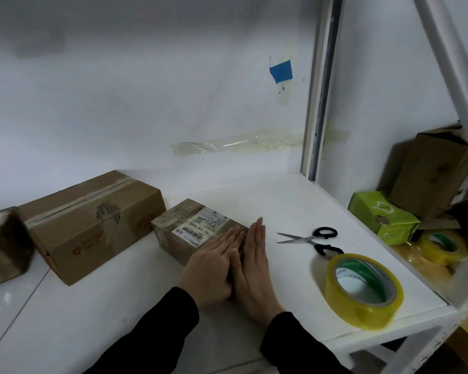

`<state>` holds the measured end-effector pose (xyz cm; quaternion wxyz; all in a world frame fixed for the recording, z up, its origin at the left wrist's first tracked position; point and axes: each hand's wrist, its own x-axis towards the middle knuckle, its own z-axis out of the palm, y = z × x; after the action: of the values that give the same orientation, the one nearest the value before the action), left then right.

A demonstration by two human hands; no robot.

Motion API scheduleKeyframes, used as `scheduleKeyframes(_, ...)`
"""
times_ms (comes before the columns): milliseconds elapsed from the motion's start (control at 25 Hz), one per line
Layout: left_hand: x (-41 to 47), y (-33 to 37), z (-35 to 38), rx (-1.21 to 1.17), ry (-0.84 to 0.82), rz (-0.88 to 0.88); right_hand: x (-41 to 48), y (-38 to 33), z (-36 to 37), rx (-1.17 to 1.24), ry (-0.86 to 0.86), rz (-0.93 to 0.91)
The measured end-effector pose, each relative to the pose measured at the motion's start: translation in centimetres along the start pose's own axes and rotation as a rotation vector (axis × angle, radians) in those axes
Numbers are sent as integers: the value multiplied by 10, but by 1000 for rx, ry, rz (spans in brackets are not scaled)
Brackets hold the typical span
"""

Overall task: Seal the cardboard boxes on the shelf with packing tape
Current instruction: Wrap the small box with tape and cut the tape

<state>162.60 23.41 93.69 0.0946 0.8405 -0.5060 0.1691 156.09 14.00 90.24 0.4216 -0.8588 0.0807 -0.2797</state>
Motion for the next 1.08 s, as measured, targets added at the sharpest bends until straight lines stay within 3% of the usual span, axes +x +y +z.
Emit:
scheduleKeyframes(120, 2, 0, -5, -3, -56, -9, 1, 1, 7, 70, 36, 73)
scheduleKeyframes(320, -1, 3, -10, -24, -79, -19, -7, -20, 13, 416, 5, 284)
scheduleKeyframes(640, -33, 42, -22, -100, -34, -110, -49, -24, -18, 554, -254, 321)
scheduleKeyframes(720, -41, 36, -32, -218, 43, -168, -58, -14, -36, 493, -216, 219)
scheduleKeyframes(840, -51, -3, -43, -191, 79, -92, -52, -2, -67, 98, -99, -119)
scheduleKeyframes(960, -56, -20, -41, -140, -63, -10, -32, 7, -68, -214, -122, -410)
scheduleKeyframes(1080, -59, -17, -32, -70, -53, 44, -23, 12, -61, -294, -125, -504)
